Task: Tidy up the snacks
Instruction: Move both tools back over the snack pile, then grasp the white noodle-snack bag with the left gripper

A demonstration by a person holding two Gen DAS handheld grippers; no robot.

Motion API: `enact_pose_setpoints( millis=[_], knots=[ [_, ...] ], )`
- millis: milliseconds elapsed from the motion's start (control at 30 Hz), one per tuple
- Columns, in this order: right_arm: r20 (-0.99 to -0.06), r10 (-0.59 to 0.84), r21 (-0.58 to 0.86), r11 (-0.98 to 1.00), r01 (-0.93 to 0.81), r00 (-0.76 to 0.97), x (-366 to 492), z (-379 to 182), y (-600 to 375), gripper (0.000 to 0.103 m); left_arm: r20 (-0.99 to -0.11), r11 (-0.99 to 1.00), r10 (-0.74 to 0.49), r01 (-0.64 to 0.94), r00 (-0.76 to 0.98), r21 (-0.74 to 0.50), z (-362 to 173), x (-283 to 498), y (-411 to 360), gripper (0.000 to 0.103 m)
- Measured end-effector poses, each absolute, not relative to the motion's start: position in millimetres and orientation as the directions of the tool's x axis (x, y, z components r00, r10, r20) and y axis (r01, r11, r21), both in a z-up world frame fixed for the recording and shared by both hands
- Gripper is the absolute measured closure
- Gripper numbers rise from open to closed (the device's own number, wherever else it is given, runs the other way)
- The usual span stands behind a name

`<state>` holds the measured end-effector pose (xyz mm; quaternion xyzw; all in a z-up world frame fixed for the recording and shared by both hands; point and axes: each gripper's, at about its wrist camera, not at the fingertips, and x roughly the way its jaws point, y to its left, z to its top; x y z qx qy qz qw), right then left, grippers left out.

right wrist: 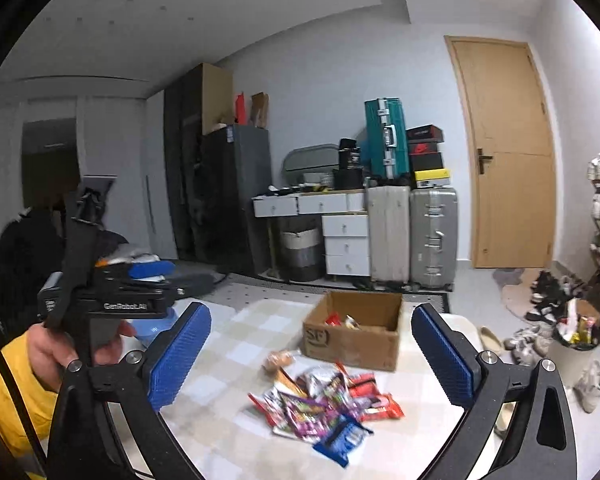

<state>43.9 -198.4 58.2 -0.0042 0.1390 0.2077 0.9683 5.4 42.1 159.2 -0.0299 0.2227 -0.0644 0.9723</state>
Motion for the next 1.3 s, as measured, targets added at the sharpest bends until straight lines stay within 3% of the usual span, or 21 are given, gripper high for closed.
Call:
enact_pose_setpoints(
  millis=[133,433,567,933,1300],
  knots=[
    [-0.304,0.349,0.039,0.934,-0.355,0.886,40.7,26.0,-194.4,0.001,-0.426,0.993,-0.117,0.097,0.897,-0.069,118.5,-13.3,43.6,0.001],
    [-0.424,0.317,0.069,0.945,-0.319,0.848,81.6,-36.4,-191.1,0.001,-0.560,0.992,-0.127,0.093,0.819,-0.089,4.0,14.4,37.2,0.001],
    [-0.447,0.203,0.030,0.977,-0.212,0.871,91.7,-62.0,-192.0,0.001,-0.605,0.989,-0.148,0.105,0.782,-0.106,-36.3,29.4,32.9,0.001],
    [-0.517,0.406,0.235,0.914,-0.331,0.754,112.8,-103.5,-201.5,0.001,-0.701,0.990,-0.127,0.041,0.701,-0.138,-109.5,92.8,37.7,0.001],
    [-0.568,0.444,0.281,0.896,-0.345,0.693,127.5,-131.2,-191.3,0.001,-0.765,0.984,-0.118,-0.031,0.633,-0.177,-158.8,161.0,30.7,0.001]
  ],
)
